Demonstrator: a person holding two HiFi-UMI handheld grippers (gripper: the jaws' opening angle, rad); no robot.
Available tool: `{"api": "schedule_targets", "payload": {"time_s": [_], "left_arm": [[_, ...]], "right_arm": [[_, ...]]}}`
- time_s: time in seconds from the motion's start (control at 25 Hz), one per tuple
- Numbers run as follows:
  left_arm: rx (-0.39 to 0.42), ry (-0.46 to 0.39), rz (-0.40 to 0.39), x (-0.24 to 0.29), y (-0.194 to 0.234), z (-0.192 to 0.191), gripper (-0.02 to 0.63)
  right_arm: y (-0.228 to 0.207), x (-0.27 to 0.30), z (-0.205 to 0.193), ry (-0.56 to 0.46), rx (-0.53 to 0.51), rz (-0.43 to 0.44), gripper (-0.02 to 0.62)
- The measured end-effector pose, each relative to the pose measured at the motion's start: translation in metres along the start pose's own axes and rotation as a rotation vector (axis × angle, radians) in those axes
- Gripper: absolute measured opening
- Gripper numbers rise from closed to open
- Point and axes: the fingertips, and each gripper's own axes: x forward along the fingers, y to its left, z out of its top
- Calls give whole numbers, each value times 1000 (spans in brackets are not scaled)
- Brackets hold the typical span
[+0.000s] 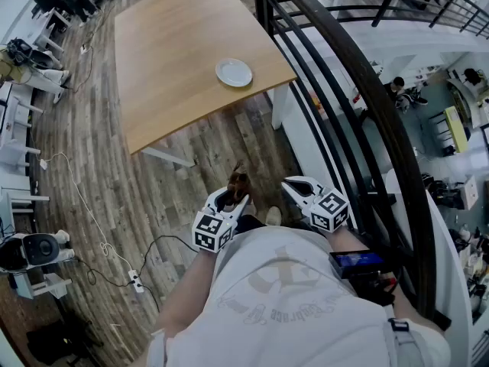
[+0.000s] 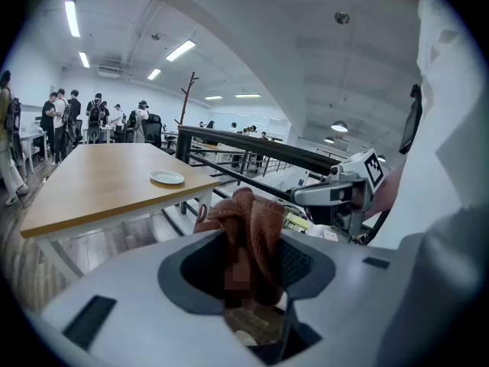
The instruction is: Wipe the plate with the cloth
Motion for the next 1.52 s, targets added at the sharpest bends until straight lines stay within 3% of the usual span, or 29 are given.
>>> {"api": "schedule_targets", "payload": {"time_s": [0.24, 0.48, 1.04, 1.24, 1.52], "left_arm": [[-6, -2, 19, -5, 6, 0, 169], [9, -1, 12, -5, 9, 5, 170], [31, -8, -10, 1, 13, 14, 170], [26, -27, 2, 0, 28, 23, 170], [33, -38, -4, 3, 26, 24, 170]], "right_arm": [[0, 1, 2, -9, 8, 4, 14], [3, 3, 18, -82, 29, 17, 14], [-11, 9, 20, -64, 21, -50, 14], [-8, 24, 50, -67, -13, -42, 14], [-13, 25, 61, -85, -21, -41, 14]]}}
